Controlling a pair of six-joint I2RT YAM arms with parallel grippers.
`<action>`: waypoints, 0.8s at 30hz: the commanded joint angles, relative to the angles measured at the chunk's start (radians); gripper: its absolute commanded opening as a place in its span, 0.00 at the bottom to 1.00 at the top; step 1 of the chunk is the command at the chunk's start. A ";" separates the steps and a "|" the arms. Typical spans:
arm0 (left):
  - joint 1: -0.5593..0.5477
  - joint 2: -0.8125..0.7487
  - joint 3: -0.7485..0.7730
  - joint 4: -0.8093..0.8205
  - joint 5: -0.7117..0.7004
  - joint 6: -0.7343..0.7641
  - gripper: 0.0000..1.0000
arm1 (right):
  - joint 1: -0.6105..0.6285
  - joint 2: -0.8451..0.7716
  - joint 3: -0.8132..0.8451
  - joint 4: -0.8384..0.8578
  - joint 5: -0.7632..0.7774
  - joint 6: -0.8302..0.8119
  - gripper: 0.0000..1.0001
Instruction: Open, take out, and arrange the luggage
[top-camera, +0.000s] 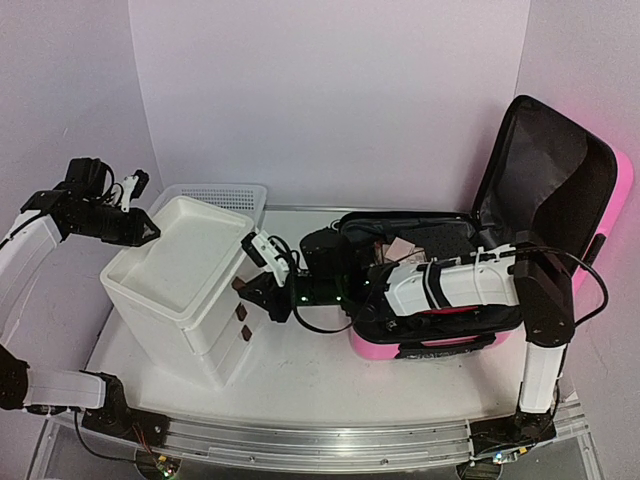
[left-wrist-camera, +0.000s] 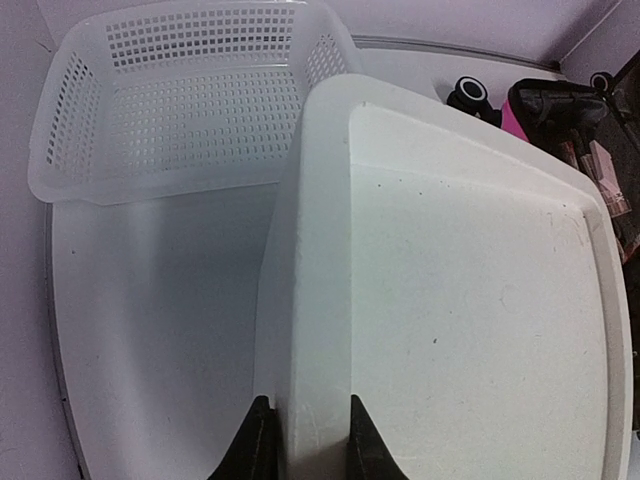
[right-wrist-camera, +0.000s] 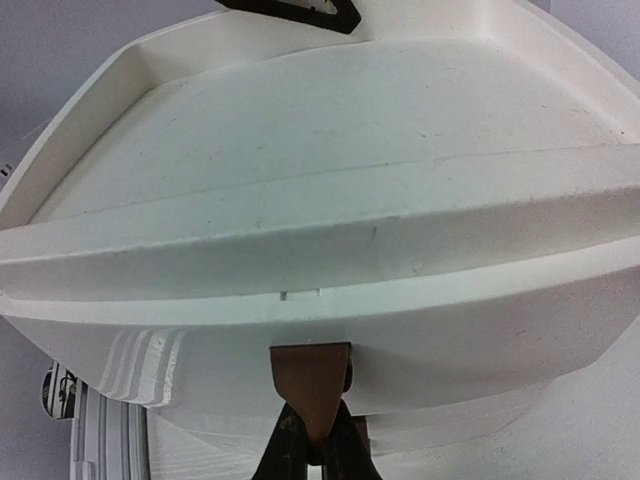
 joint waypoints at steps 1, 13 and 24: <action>-0.016 0.044 -0.094 -0.120 0.189 -0.143 0.00 | 0.005 -0.107 -0.032 0.068 -0.011 0.031 0.00; -0.016 0.065 -0.081 -0.119 0.137 -0.150 0.00 | 0.006 -0.398 -0.232 -0.311 0.017 0.061 0.00; -0.016 0.077 -0.077 -0.119 0.138 -0.144 0.00 | 0.006 -0.555 -0.272 -0.529 0.080 0.085 0.00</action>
